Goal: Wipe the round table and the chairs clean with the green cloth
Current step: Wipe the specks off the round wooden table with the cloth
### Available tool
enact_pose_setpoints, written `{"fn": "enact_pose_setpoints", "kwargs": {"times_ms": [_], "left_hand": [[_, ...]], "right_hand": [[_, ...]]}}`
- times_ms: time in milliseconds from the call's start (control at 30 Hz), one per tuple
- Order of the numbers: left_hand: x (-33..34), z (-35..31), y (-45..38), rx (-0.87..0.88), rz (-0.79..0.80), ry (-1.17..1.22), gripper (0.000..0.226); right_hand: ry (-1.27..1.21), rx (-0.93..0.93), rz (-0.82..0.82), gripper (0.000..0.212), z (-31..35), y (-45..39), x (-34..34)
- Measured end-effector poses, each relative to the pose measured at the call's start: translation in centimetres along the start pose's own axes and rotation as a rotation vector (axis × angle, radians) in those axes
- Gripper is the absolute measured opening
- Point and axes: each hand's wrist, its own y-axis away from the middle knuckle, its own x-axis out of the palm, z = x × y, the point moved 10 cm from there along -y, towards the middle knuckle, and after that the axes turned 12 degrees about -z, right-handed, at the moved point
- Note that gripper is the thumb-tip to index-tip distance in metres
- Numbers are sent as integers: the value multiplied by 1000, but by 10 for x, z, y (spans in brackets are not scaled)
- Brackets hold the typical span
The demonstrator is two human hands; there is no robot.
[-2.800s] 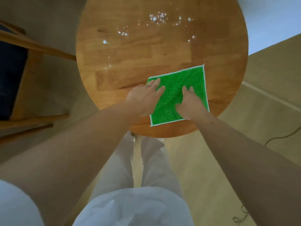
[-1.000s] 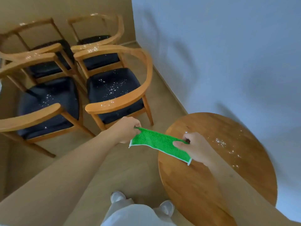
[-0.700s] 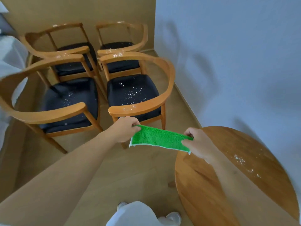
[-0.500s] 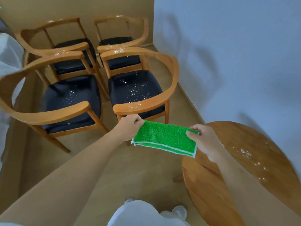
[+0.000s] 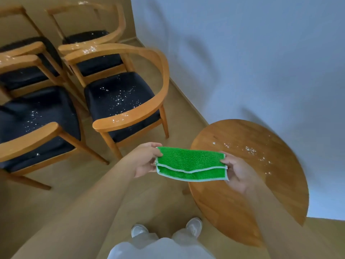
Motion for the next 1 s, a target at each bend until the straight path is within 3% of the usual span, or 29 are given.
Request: {"fn": "enact_pose_setpoints", "kwargs": {"times_ms": [67,167,333,533,767,900,1000], "left_hand": [[7,2,-3,36,-27,-76,34],[17,7,-10,137,-110,-283,35],[48,36,-36,252,-168,-483,35],[86,80,-93,242,-232,-670,31],[124,116,-177,333,-297,-896,29],[122,134,-203,335,-338,-962,24],[116,149,-207,348,-326,-933,29]], "right_hand": [[53,-54,-9,35,5,-4,-11],[157,-137,-153,39,12,-11,-41],[531,-320,-316,48,12,-33,-78],[814,-477,-445,42,-6,-89,-121],[989,-643,-516,43,-30,-164,-140],[1223,-798,-555,49,-45,-185,-135],[1276,-895,-490,55,-65,-185,-108]]}}
